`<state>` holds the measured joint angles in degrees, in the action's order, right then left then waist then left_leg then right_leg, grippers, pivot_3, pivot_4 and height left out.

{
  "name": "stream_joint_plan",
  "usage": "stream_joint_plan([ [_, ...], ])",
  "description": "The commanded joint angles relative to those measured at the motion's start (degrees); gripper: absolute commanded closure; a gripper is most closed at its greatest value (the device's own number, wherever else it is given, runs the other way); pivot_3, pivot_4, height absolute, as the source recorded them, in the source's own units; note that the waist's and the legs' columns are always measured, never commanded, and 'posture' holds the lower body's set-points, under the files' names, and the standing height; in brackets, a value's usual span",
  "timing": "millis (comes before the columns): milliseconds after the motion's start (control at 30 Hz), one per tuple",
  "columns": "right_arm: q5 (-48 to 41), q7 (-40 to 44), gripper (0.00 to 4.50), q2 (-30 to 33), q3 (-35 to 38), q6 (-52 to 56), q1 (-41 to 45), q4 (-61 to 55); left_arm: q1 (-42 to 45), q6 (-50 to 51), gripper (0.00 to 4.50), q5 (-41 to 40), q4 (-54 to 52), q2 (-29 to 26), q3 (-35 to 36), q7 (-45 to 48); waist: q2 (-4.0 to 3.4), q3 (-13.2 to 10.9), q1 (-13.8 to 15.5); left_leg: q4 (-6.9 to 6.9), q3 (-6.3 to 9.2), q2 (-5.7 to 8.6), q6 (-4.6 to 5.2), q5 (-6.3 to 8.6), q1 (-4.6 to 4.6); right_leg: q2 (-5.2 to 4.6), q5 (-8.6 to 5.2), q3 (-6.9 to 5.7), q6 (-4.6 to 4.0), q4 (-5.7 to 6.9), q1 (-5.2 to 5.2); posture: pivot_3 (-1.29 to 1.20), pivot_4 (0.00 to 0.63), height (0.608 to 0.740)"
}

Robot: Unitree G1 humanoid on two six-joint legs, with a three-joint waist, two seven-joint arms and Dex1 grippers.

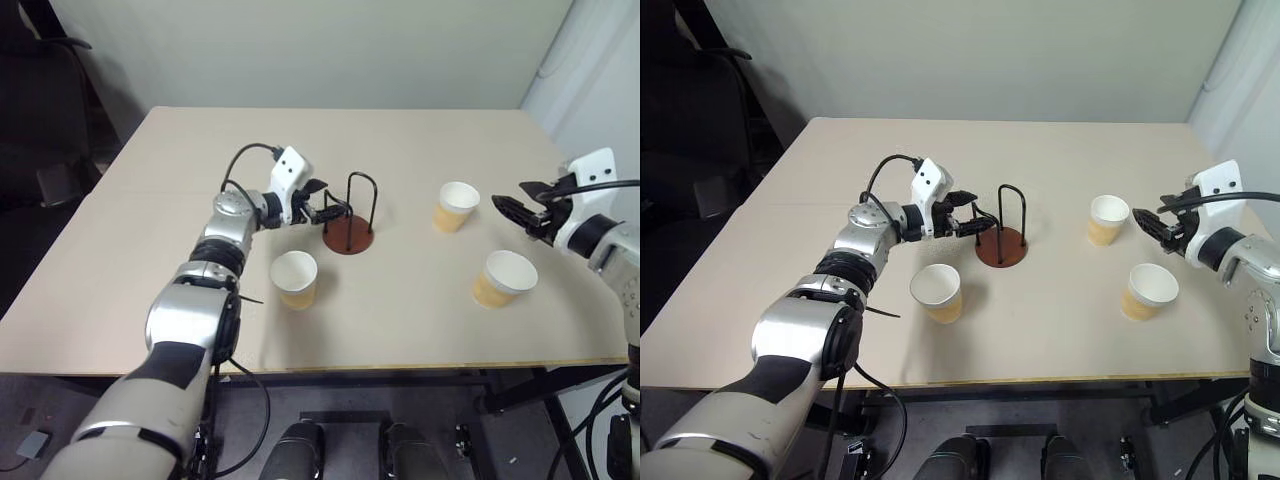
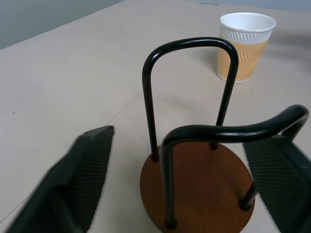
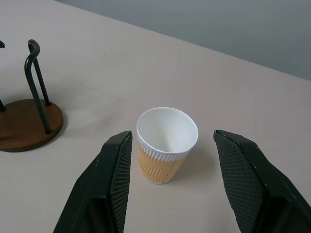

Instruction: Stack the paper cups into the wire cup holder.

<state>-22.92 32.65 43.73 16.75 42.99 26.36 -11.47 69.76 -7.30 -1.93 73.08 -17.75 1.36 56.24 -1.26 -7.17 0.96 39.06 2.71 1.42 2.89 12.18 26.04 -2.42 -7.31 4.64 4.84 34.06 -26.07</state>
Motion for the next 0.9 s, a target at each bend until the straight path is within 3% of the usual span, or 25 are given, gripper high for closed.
stream_joint_plan([
  [33, -0.8, -0.8, 1.84, 0.6, 2.7, -0.4, 0.0, -2.2, 1.8, 0.4, 1.67, -0.3, -0.4, 0.1, 0.9, 1.4, 0.0, 0.0, 0.0, 0.0, 0.0, 0.0, 0.0, 0.0, 0.0, 0.0, 0.0, 0.0, 0.01, 0.0, 0.0, 0.0, 0.15, 0.74],
  [267, -0.9, -1.3, 1.84, 0.7, 3.1, -0.6, -0.6, -2.3, 1.8, 1.0, 4.32, -0.9, -0.5, 0.1, 1.7, 4.0, 0.0, 0.0, 0.0, 0.0, -0.01, 0.0, 0.01, 0.0, -0.01, 0.0, 0.0, 0.01, 0.01, 0.0, 0.01, 0.0, 0.15, 0.74],
  [300, -0.9, -1.4, 1.84, 0.7, 3.1, -0.7, -0.6, -2.2, 1.8, 1.2, 4.45, -1.0, -0.5, 0.0, 1.8, 4.6, 0.0, 0.0, 0.0, 0.0, -0.01, 0.0, 0.01, 0.0, 0.0, 0.0, 0.0, 0.01, 0.01, 0.0, 0.01, 0.0, 0.15, 0.74],
  [633, -0.8, -1.6, 1.84, 0.7, 3.0, -1.1, -0.8, -1.9, 2.5, 1.5, 4.45, -1.1, -0.7, 0.9, 2.2, 6.9, 0.0, 0.0, 0.0, 0.01, -0.01, 0.0, 0.02, 0.0, 0.0, 0.0, 0.03, 0.02, 0.05, -0.01, 0.01, 0.0, 0.15, 0.74],
  [900, -0.7, -1.8, 1.84, 0.6, 2.9, -1.3, -0.9, -1.8, 2.2, 1.4, 4.45, -1.5, -2.8, 5.7, 1.4, 10.6, 0.0, 0.0, 0.5, 0.02, -0.01, 0.01, 0.04, 0.01, 0.0, -0.02, 0.05, 0.02, 0.1, -0.03, 0.03, 0.0, 0.15, 0.74],
])
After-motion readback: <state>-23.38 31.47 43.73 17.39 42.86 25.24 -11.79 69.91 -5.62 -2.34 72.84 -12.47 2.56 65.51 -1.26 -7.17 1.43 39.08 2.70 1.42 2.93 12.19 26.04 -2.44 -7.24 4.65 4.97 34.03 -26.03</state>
